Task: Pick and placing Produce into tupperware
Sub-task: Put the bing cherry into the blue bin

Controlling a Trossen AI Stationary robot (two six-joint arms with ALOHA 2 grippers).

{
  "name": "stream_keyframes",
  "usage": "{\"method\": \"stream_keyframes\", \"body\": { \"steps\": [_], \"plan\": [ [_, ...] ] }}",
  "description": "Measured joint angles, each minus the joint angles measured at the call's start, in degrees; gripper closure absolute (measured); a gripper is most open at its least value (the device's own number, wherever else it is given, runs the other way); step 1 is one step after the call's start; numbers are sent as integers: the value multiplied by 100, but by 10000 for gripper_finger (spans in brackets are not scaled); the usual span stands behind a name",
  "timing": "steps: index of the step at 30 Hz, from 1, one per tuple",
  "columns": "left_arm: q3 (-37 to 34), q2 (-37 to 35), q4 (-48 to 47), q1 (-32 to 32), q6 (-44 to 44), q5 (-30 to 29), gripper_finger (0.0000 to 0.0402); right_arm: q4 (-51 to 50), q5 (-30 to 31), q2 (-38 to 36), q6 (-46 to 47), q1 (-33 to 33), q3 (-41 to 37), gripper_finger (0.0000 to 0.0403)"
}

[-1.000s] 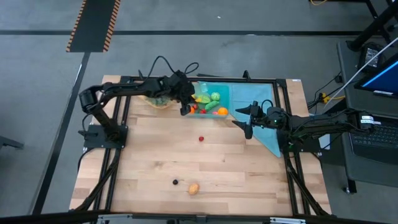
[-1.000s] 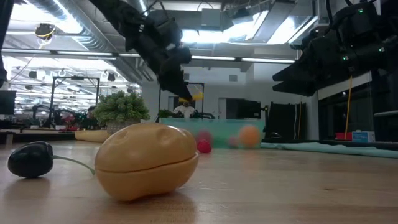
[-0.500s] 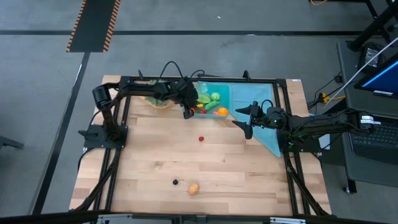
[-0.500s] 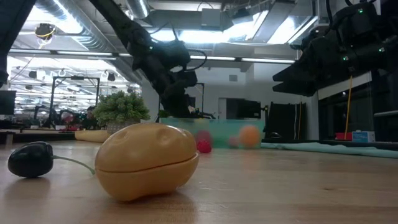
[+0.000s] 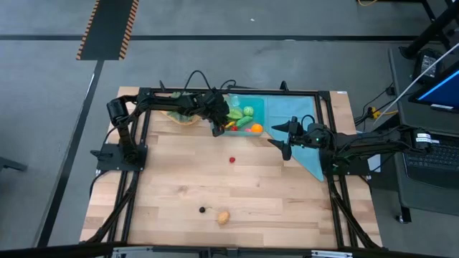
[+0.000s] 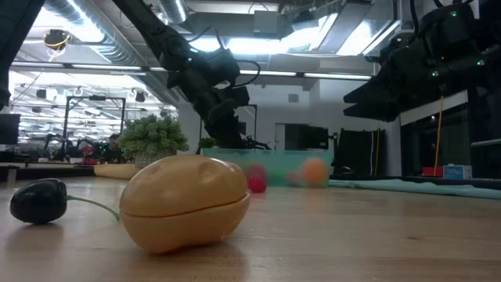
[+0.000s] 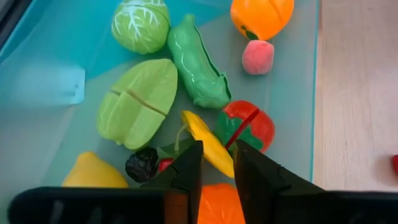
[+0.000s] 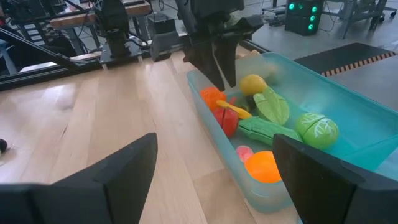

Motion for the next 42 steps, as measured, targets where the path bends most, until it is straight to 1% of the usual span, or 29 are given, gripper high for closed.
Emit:
{"method": "stream_keyframes", "body": {
  "steps": [5,9,15,22,26,31,34,38,42],
  "plan": [
    [0,-102,-19,-10,36,0,301,-39,0,0,0,0,0,83],
    [0,-480,-106,-48,44,2,299,-84,-1,0,0,0,0,83],
    [0,-1387,-636,-211,192,-1,319,-89,0,0,-7,0,0,83],
    [-89,-2619,-1125,-692,402,-2,343,-109,1,0,-22,0,0,83],
    [-763,-3295,-837,-1028,284,-34,353,-122,1,0,-22,0,1,83],
    [-1830,-4128,-114,-1547,-172,-499,364,-124,2,0,-24,0,0,83],
    [-2399,-4562,266,-1879,-427,-665,370,-125,2,0,-22,0,0,83],
    [-2926,-5048,467,-2325,-597,-675,377,-128,0,0,-20,0,0,83],
    [-3249,-5362,458,-2777,-601,-675,385,-128,0,0,-2,0,0,83]
  ]
}}
